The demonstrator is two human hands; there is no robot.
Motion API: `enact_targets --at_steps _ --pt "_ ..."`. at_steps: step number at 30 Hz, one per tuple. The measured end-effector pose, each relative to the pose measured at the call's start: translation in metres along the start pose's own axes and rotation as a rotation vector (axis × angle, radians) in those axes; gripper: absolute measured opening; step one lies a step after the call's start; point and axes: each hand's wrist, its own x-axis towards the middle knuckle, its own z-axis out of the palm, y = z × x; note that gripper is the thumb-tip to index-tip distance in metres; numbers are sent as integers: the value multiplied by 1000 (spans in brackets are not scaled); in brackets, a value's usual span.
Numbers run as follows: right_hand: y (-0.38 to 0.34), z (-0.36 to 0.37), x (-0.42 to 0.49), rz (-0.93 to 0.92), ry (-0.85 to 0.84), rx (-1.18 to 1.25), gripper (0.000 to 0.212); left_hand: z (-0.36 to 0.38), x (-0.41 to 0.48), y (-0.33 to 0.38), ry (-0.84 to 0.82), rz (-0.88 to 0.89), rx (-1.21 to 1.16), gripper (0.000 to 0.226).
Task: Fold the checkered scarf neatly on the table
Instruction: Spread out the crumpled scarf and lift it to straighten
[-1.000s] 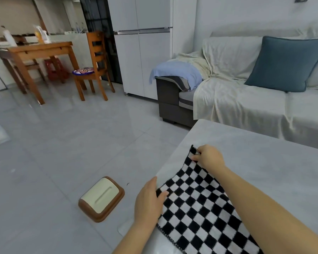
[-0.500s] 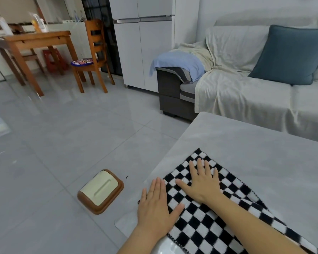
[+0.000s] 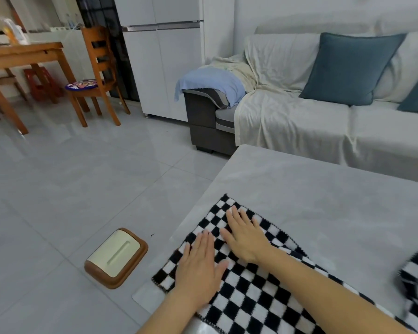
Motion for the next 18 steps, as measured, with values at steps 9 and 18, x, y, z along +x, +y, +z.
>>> enact_targets --at_steps 9,18 --pt "45 15 -40 -37 44 -172 84 8 52 14 30 51 28 63" --pt "50 0 -16 -76 -25 -145 74 10 59 14 43 -5 23 63"
